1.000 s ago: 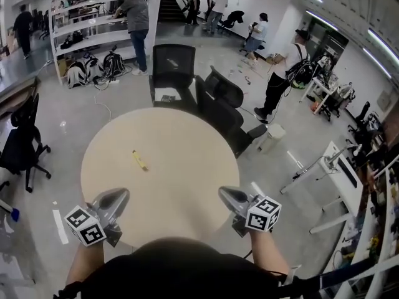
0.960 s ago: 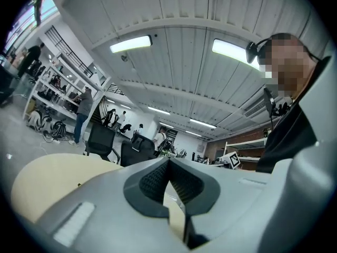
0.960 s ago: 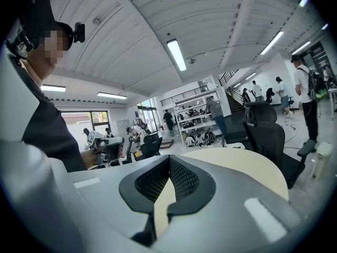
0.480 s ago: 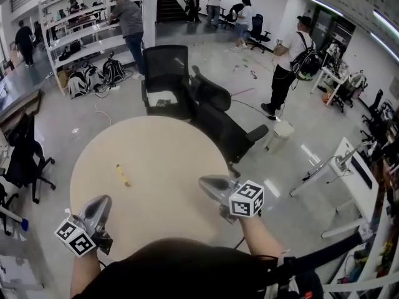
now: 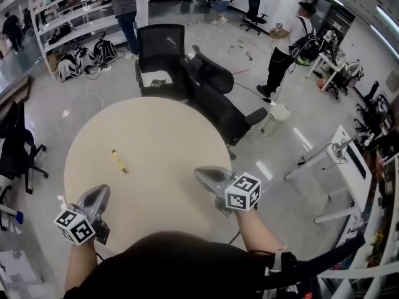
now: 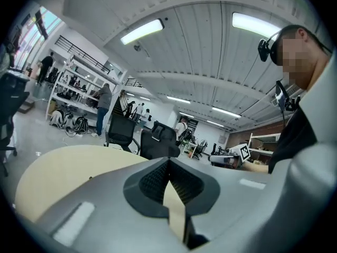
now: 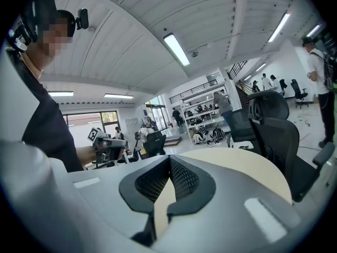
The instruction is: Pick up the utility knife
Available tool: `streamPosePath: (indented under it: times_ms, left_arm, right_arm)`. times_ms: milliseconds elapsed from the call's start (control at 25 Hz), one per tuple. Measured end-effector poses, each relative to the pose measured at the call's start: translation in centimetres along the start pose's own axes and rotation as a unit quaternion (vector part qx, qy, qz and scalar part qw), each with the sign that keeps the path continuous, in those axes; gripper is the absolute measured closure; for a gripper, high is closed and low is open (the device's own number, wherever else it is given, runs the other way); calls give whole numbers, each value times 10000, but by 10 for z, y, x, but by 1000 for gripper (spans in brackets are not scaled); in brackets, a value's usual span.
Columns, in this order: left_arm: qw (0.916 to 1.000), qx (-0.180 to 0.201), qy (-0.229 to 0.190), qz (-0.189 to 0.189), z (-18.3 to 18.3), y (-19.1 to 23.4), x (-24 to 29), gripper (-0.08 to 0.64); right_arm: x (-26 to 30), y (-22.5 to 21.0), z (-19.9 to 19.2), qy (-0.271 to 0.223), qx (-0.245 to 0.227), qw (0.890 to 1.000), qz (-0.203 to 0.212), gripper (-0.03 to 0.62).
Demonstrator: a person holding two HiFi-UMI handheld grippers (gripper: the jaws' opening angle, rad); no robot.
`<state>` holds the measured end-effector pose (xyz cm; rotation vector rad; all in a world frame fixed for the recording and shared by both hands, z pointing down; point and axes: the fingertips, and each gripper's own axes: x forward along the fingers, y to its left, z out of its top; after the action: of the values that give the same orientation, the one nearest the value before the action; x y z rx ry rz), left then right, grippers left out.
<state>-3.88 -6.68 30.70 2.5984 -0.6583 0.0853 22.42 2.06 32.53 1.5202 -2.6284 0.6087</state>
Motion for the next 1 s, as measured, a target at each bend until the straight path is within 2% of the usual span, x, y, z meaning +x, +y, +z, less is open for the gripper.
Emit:
streamPosePath:
  times_ms: [280,600,840,1000]
  left_arm:
    - [9994,-62,271,194,-8,57,16,563]
    - [9938,-290,767,749,-37,106,50,563]
    - [9826,-454,1460,1055,-68,143,113,544]
    - [9694,-645,1952,1342,-95,181,137,495]
  right_arm:
    - [28,0,10,81,-125,9998,-127,577]
    - [61,-31,21,291,-244,9992,137,577]
    - [83,-82,22,292,-166,9993,137,577]
    - [119,-105,10,389,-103,9990,202,577]
